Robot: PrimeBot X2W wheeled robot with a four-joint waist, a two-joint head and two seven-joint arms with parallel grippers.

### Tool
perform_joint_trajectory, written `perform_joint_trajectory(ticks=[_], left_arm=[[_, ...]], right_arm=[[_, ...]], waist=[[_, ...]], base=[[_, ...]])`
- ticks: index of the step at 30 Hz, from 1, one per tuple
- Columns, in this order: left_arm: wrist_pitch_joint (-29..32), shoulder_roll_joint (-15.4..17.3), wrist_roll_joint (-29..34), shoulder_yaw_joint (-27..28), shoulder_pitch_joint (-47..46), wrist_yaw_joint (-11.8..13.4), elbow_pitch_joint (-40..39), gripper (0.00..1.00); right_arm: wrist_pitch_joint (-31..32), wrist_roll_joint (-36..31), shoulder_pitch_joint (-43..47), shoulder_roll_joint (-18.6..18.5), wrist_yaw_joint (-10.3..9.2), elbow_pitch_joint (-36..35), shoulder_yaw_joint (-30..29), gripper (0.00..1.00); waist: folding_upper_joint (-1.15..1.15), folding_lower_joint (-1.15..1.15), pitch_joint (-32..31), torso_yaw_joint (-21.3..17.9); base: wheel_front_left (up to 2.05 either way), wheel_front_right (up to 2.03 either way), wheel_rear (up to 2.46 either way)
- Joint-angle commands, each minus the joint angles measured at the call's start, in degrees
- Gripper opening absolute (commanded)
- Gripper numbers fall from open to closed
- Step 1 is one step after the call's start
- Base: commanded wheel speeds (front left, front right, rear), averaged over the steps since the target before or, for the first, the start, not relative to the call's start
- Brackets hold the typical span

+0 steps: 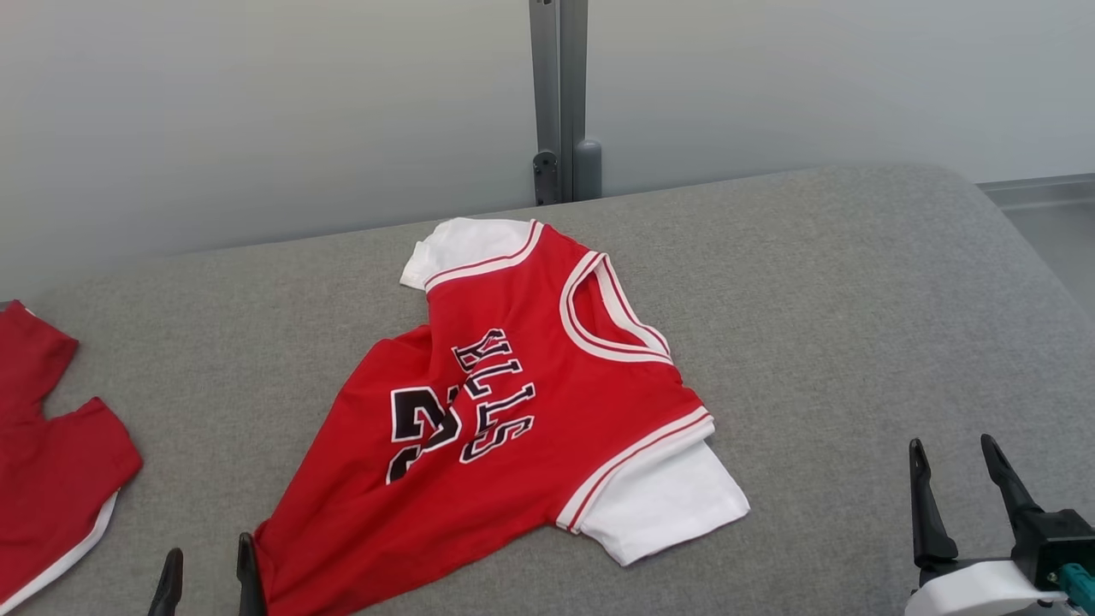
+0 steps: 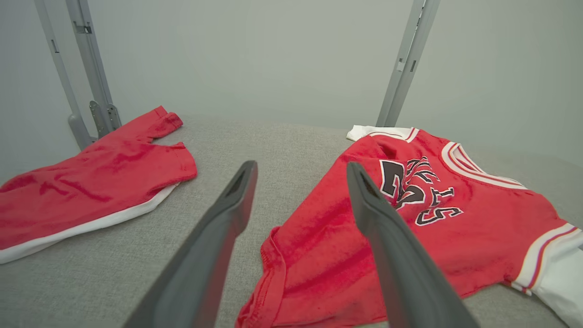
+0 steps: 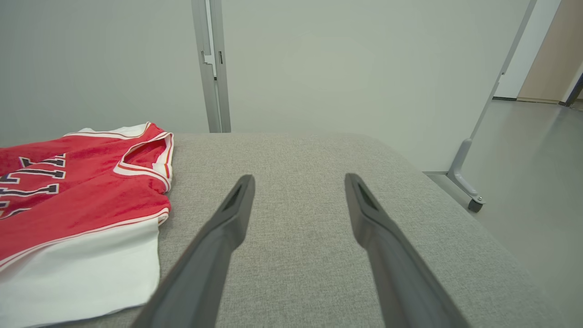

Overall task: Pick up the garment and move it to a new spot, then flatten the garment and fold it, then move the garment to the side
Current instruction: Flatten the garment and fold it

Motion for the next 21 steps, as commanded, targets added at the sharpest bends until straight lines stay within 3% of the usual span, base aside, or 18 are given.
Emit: perform_joint_trajectory(ticks=[1,9,21], left_arm=[[-0.2,-0.4,1.3,0.4,0.7,-0.7,1.1,1.0],[-0.2,-1.2,3.2,1.3,-2.0,-3.0,5.7,1.0],[-0.2,-1.3,4.0,2.0,-3.2,-3.6,7.3,1.0]], right_arm=[[-0.2,-0.7,0.7,0.1,-0.02,0.2,0.5,1.0],[-0.2,-1.8,-1.4,0.2,-0.02,1.1,4.1,1.0],[-0.2,-2.0,-2.6,0.2,-0.02,2.0,6.4,1.0]], waist=[[0.0,0.0,-0.1,0.0],[0.0,0.0,0.1,0.6],[0.0,0.0,-0.1,2.1]], base=[[0.0,0.0,0.0],[0.0,0.0,0.0],[0.0,0.0,0.0]])
